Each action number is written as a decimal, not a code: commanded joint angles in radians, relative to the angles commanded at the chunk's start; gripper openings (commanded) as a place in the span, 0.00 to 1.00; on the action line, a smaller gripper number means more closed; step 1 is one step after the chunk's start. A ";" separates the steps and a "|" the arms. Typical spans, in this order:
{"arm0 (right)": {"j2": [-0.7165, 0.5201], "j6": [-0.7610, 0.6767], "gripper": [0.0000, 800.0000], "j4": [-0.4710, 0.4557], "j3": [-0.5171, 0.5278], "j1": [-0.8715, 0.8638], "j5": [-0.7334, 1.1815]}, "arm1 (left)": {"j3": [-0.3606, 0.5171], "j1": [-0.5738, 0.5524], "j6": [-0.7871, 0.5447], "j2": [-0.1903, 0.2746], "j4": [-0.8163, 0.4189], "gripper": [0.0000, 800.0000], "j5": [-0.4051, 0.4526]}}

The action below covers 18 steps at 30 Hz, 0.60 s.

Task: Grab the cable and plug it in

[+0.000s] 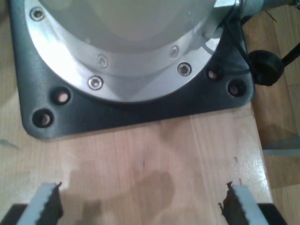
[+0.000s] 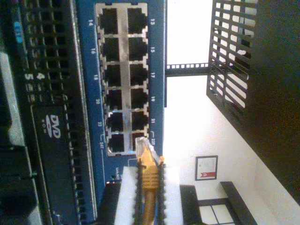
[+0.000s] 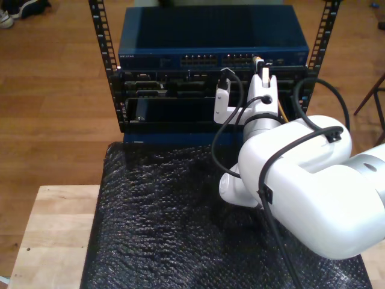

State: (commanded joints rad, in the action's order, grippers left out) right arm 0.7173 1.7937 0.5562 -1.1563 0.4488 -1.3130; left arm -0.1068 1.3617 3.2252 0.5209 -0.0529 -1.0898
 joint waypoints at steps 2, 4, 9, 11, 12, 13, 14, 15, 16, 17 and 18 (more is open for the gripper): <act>0.000 0.000 0.00 0.000 0.000 -0.002 0.000 | 0.000 0.000 0.000 0.000 0.000 1.00 0.000; 0.006 -0.002 0.00 0.000 -0.005 -0.003 0.000 | 0.000 0.000 0.000 0.000 0.000 1.00 0.000; 0.018 -0.002 0.00 -0.002 -0.021 -0.003 0.002 | 0.000 0.000 0.000 0.000 0.000 1.00 0.000; 0.020 0.000 0.00 -0.002 -0.028 -0.003 0.002 | 0.000 0.000 0.000 -0.002 0.000 1.00 0.000; 0.020 0.000 0.00 -0.002 -0.028 -0.003 0.003 | 0.000 0.000 0.000 0.000 0.000 1.00 0.000; 0.020 0.000 0.00 -0.002 -0.029 -0.003 0.003 | 0.000 0.000 0.000 0.000 0.000 1.00 0.000; 0.020 0.000 0.00 -0.002 -0.029 -0.003 0.005 | 0.000 0.000 0.000 0.000 0.000 1.00 0.000; 0.021 0.000 0.00 -0.002 -0.032 -0.003 0.005 | 0.000 0.000 0.000 0.000 0.000 1.00 0.000; 0.023 0.000 0.00 -0.002 -0.032 -0.003 0.005 | 0.000 0.000 0.000 0.000 0.000 1.00 0.000; 0.026 0.000 0.00 -0.002 -0.034 -0.005 0.005 | 0.000 0.000 0.000 0.000 0.000 1.00 0.000; 0.026 0.000 0.00 -0.002 -0.035 -0.005 0.005 | 0.000 0.000 0.000 0.000 0.000 1.00 0.000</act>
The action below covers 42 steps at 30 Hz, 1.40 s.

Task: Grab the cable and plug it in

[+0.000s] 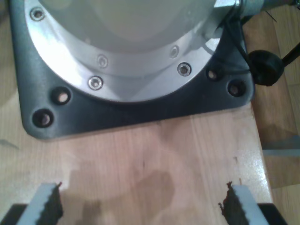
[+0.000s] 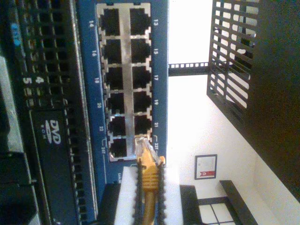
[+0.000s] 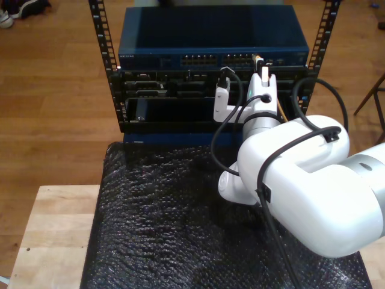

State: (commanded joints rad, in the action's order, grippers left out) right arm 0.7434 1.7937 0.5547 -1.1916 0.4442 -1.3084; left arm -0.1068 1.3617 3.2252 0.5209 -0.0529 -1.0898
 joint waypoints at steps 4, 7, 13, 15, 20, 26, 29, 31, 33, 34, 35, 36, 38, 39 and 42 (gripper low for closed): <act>0.005 0.000 0.00 0.000 -0.011 0.000 0.000 | 0.000 0.000 0.000 0.000 0.000 1.00 0.000; 0.015 0.000 0.00 0.000 -0.023 0.000 0.002 | 0.000 0.000 0.000 0.000 0.000 1.00 0.000; 0.025 0.002 0.00 -0.002 -0.041 -0.002 0.005 | 0.000 0.000 0.000 -0.002 0.000 1.00 0.000; 0.026 0.002 0.00 -0.002 -0.044 -0.005 0.011 | 0.000 0.000 0.000 -0.002 0.000 1.00 0.000; 0.041 0.002 0.00 -0.003 -0.071 -0.012 0.012 | 0.000 0.000 0.000 0.000 0.000 1.00 0.000; 0.041 -0.002 0.00 -0.005 -0.066 -0.015 0.014 | 0.000 0.000 0.000 0.000 0.000 1.00 0.000; 0.040 -0.003 0.16 -0.011 -0.061 -0.020 0.015 | 0.000 0.000 0.000 0.000 0.000 1.00 0.000; 0.034 -0.003 0.29 -0.011 -0.048 -0.020 0.018 | 0.000 0.000 0.000 0.000 0.000 1.00 0.000; 0.017 -0.005 0.34 -0.012 -0.009 -0.018 0.023 | 0.000 0.000 0.000 0.000 0.000 1.00 0.000; -0.002 -0.006 0.36 -0.012 0.009 -0.018 0.025 | 0.000 0.000 0.000 0.000 0.000 1.00 0.000; -0.025 -0.009 0.37 -0.011 0.031 -0.018 0.025 | 0.000 0.000 0.000 0.000 0.000 1.00 0.000; -0.044 -0.009 0.38 -0.011 0.057 -0.017 0.025 | 0.000 0.000 0.000 0.000 0.000 1.00 0.000; -0.083 -0.011 0.38 -0.009 0.118 -0.017 0.025 | 0.000 0.000 0.000 0.000 0.000 1.00 0.000; -0.104 -0.011 0.39 -0.009 0.147 -0.017 0.025 | 0.000 0.000 0.000 0.000 0.000 1.00 0.000; -0.175 -0.011 0.40 -0.009 0.233 -0.014 0.026 | 0.000 0.000 0.000 0.000 0.000 1.00 0.000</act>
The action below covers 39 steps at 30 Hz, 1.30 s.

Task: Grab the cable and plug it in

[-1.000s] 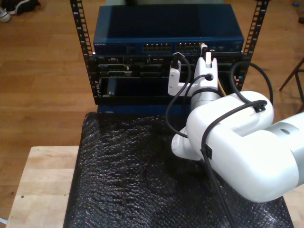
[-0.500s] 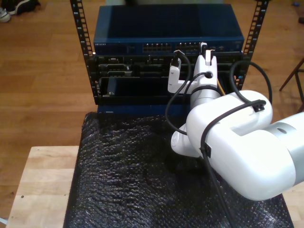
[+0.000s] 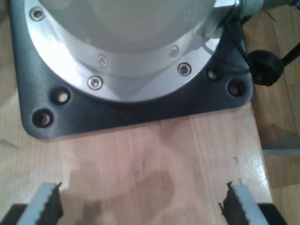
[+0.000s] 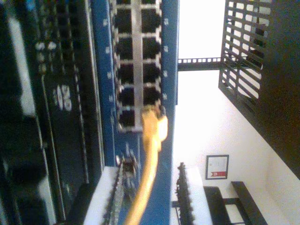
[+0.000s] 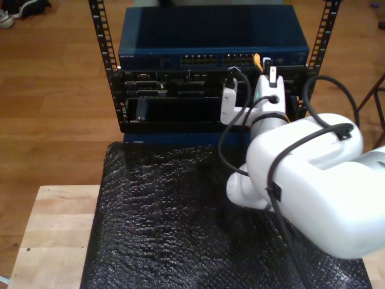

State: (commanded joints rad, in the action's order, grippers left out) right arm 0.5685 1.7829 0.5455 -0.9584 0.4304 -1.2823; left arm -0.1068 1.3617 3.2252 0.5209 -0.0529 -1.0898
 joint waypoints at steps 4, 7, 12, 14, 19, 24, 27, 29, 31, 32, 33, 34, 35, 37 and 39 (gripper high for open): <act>-0.110 0.000 0.45 0.000 0.132 0.015 0.057 | 0.000 0.000 0.000 0.000 0.000 1.00 0.000; -0.201 0.002 0.48 0.000 0.219 0.023 0.127 | 0.000 0.000 0.000 0.000 0.000 1.00 0.000; -0.347 0.002 0.53 0.000 0.347 0.021 0.273 | 0.000 0.000 0.000 0.000 0.000 1.00 0.000; -0.408 0.003 0.53 -0.003 0.385 0.018 0.333 | 0.000 0.000 0.000 0.000 0.000 1.00 0.000; -0.557 0.012 0.54 -0.005 0.443 -0.017 0.506 | 0.000 0.000 0.000 0.000 0.000 1.00 0.000; -0.675 0.098 0.64 -0.006 0.466 -0.155 0.724 | 0.000 0.000 0.000 -0.002 0.000 1.00 0.000; -0.712 0.167 0.69 -0.008 0.465 -0.229 0.852 | 0.000 0.000 0.000 -0.002 0.000 1.00 0.000; -0.741 0.218 0.69 -0.014 0.465 -0.287 0.916 | 0.000 0.000 0.000 0.000 0.000 1.00 0.000; -0.761 0.270 0.69 -0.018 0.459 -0.348 0.982 | 0.000 0.000 0.000 0.000 0.000 1.00 0.000; -0.769 0.293 0.69 -0.018 0.454 -0.373 1.020 | 0.000 0.000 0.000 0.000 0.000 1.00 0.000; -0.775 0.315 0.70 -0.017 0.451 -0.399 1.060 | 0.000 0.000 0.000 0.000 0.000 1.00 0.000; -0.779 0.334 0.71 -0.018 0.443 -0.427 1.105 | 0.000 0.000 0.000 0.000 0.000 1.00 0.000; -0.784 0.354 0.72 -0.018 0.433 -0.456 1.152 | 0.000 0.000 0.000 -0.002 0.000 1.00 0.000; -0.787 0.404 0.74 -0.018 0.404 -0.520 1.258 | 0.000 0.000 0.000 -0.002 0.000 1.00 0.000; -0.790 0.451 0.75 -0.017 0.379 -0.598 1.363 | 0.000 0.000 0.000 0.000 0.000 1.00 0.000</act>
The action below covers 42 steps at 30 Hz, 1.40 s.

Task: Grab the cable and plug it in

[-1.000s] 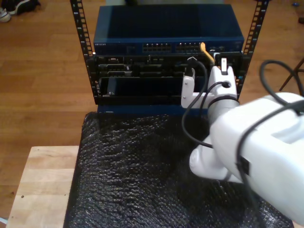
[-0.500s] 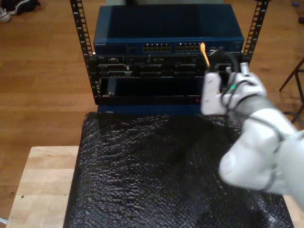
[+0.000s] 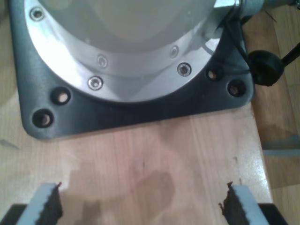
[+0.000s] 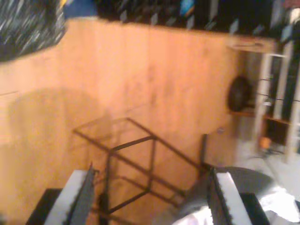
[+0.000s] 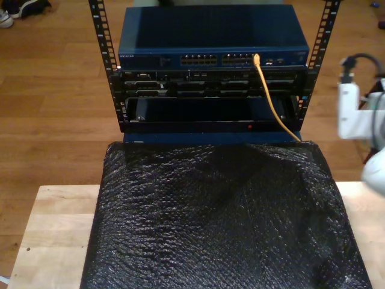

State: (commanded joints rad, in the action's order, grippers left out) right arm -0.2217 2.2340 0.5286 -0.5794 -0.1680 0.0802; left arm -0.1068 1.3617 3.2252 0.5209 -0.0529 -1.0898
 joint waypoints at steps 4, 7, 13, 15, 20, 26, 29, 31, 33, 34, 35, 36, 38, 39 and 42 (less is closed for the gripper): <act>-0.006 0.071 0.81 0.000 -0.044 -0.135 0.193 | 0.000 0.000 0.000 -0.002 0.000 1.00 0.000; -0.008 0.127 0.84 -0.002 -0.078 -0.222 0.318 | 0.000 0.000 0.000 0.000 0.000 1.00 0.000; -0.061 0.264 0.98 -0.003 -0.100 -0.399 0.560 | 0.000 0.000 0.000 0.000 0.000 1.00 0.000; -0.094 0.305 0.98 -0.006 -0.091 -0.463 0.634 | 0.000 0.000 0.000 0.000 0.000 1.00 0.000; -0.206 0.367 0.98 -0.040 -0.026 -0.624 0.824 | 0.000 0.000 0.000 0.000 0.000 1.00 0.000; -0.342 0.394 0.98 -0.212 0.074 -0.787 0.945 | 0.000 0.000 0.000 0.000 0.000 1.00 0.000; -0.382 0.394 0.99 -0.296 0.098 -0.845 0.999 | 0.000 0.000 0.000 0.000 0.000 1.00 0.000; -0.400 0.397 1.00 -0.344 0.123 -0.891 1.025 | 0.000 0.000 0.000 0.000 0.000 1.00 0.000; -0.417 0.419 1.00 -0.384 0.147 -0.937 1.031 | 0.000 0.000 0.000 -0.002 0.000 1.00 0.000; -0.422 0.437 1.00 -0.397 0.157 -0.953 1.033 | 0.000 0.000 0.000 0.000 0.000 1.00 0.000; -0.427 0.462 1.00 -0.407 0.166 -0.970 1.036 | 0.000 0.000 0.000 0.000 0.000 1.00 0.000; -0.433 0.491 1.00 -0.410 0.175 -0.985 1.039 | 0.000 0.000 0.000 -0.002 0.000 1.00 0.000; -0.445 0.545 1.00 -0.410 0.192 -1.019 1.045 | 0.000 0.000 0.000 0.000 0.000 1.00 0.000; -0.450 0.574 1.00 -0.410 0.198 -1.040 1.045 | 0.000 0.000 0.000 0.000 0.000 1.00 0.000; -0.468 0.669 1.00 -0.410 0.227 -1.097 1.046 | 0.000 0.000 0.000 0.000 0.000 1.00 0.000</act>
State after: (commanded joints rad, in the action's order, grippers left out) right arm -0.6897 2.9030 0.1189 -0.3523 -1.2651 1.1266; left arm -0.1068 1.3617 3.2252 0.5209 -0.0529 -1.0898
